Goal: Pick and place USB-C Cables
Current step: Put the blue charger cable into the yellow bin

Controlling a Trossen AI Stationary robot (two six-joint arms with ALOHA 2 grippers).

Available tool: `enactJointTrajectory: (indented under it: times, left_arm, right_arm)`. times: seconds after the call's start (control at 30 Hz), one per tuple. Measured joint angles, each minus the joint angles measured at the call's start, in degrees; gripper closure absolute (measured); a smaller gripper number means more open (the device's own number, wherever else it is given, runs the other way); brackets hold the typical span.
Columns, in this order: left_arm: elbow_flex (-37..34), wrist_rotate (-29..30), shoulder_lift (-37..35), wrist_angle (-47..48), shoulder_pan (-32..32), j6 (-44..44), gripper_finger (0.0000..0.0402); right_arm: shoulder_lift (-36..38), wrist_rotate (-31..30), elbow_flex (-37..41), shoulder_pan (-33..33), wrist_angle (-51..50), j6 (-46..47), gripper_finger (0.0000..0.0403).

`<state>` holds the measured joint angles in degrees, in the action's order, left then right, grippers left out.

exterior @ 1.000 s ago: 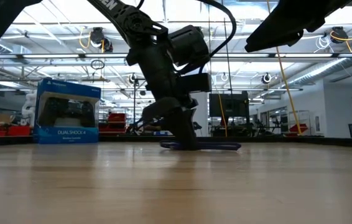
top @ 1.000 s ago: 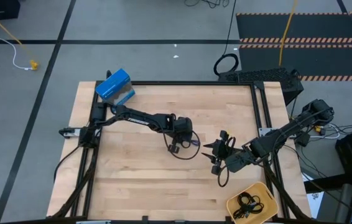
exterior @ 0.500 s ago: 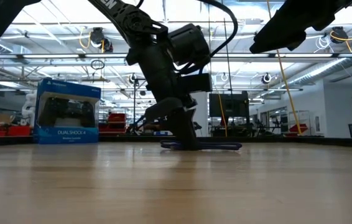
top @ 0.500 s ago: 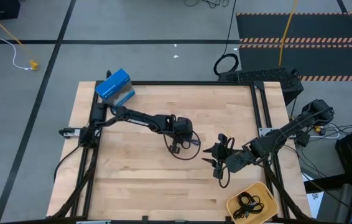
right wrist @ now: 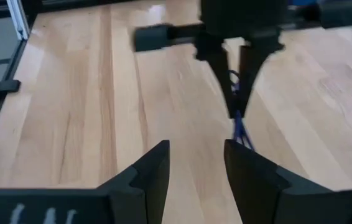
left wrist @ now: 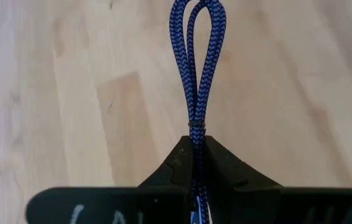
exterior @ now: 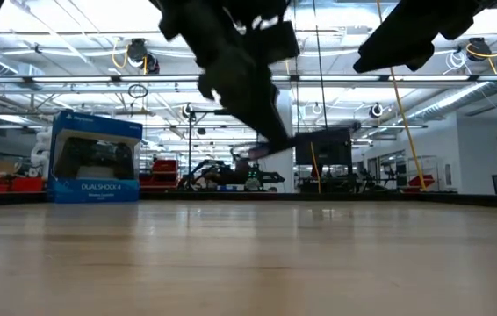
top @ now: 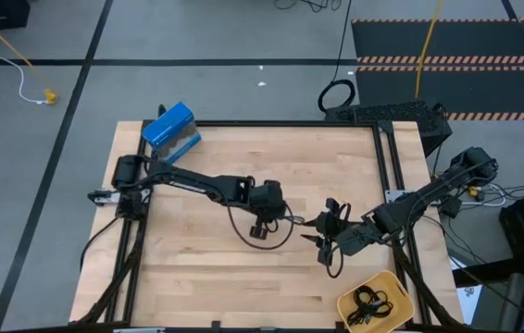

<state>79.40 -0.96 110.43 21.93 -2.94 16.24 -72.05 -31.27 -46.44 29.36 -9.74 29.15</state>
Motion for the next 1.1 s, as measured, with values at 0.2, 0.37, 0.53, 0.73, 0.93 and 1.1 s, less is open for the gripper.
enactJointTrajectory:
  times: [0.2, 0.37, 0.53, 0.73, 0.93, 1.1]
  left_arm:
    - [0.0, 4.7, -4.0, 3.7, -2.5, -2.9, 0.0370]
    - [0.0, 8.2, -7.9, 6.6, -5.5, -5.0, 0.0371]
    - [0.0, 12.1, -13.5, 9.1, -8.3, -7.1, 0.0385]
    - [0.0, 17.6, -20.7, 13.8, -11.5, -11.1, 0.0371]
    - [-2.1, 21.9, -26.6, 17.6, -15.4, -15.0, 0.0383]
    - [-10.6, 26.8, -32.2, 11.2, -18.7, -18.4, 0.0381]
  right_arm:
    - [1.2, -0.1, 0.0, 0.0, 1.5, 0.4, 0.0257]
    - [2.7, -0.3, 0.0, 0.7, 1.8, 0.1, 0.0257]
    - [3.5, -0.8, 0.0, 1.8, 2.1, -0.2, 0.0257]
    - [3.5, -2.0, 0.0, 2.6, 2.3, -0.5, 0.0257]
    - [3.5, -2.2, 0.0, 3.5, 2.4, -0.3, 0.0257]
    - [3.5, -3.6, 0.0, 3.8, 2.8, -0.6, 0.0257]
